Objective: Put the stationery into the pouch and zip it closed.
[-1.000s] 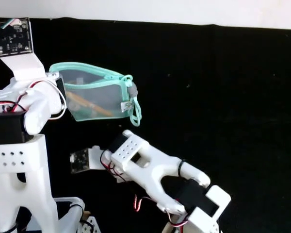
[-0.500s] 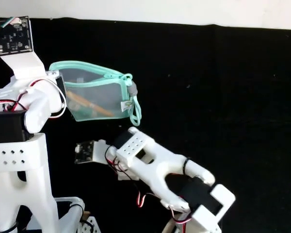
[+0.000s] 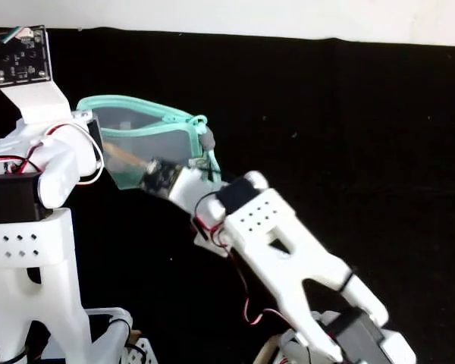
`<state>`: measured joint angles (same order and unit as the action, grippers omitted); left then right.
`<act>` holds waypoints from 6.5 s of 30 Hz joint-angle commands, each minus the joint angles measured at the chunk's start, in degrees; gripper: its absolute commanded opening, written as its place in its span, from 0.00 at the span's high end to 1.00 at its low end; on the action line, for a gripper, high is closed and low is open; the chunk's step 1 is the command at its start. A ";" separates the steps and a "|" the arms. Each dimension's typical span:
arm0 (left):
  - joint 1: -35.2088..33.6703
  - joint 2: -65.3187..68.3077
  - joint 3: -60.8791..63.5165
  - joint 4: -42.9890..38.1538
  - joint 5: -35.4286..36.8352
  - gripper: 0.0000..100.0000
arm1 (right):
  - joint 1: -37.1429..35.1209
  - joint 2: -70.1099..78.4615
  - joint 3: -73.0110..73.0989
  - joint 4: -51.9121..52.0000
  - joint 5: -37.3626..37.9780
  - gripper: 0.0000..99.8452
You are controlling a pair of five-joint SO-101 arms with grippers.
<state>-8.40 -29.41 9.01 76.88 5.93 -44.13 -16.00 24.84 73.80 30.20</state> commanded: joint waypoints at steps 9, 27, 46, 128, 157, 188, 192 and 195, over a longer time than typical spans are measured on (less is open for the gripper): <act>0.84 2.68 0.31 -0.09 -0.26 0.99 | 3.47 -9.80 -17.45 4.53 -5.98 0.99; 0.92 2.68 0.40 -0.09 -0.26 0.99 | -2.68 9.71 -65.54 9.71 -11.16 0.99; 0.92 2.95 0.31 -0.18 -0.26 0.99 | -7.69 35.03 -121.01 13.05 -14.86 0.99; 0.84 3.21 0.75 -1.32 -0.26 0.99 | -15.69 43.38 -126.37 5.58 -10.73 0.99; 0.92 2.59 -14.29 6.86 -0.35 0.99 | 11.12 37.49 -126.11 25.54 -15.56 0.99; -25.27 3.21 -27.38 15.03 -0.53 0.99 | 15.87 50.42 -126.02 27.21 -15.56 0.99; -29.58 2.68 -17.63 9.14 -0.53 0.99 | 15.78 54.81 -126.02 27.21 -15.56 0.99; -30.20 2.68 -11.65 6.24 -0.53 0.99 | 15.69 58.15 -126.20 27.03 -15.56 0.99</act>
<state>-38.11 -26.95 -7.87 85.23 5.76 -28.66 41.14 -95.34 100.35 15.16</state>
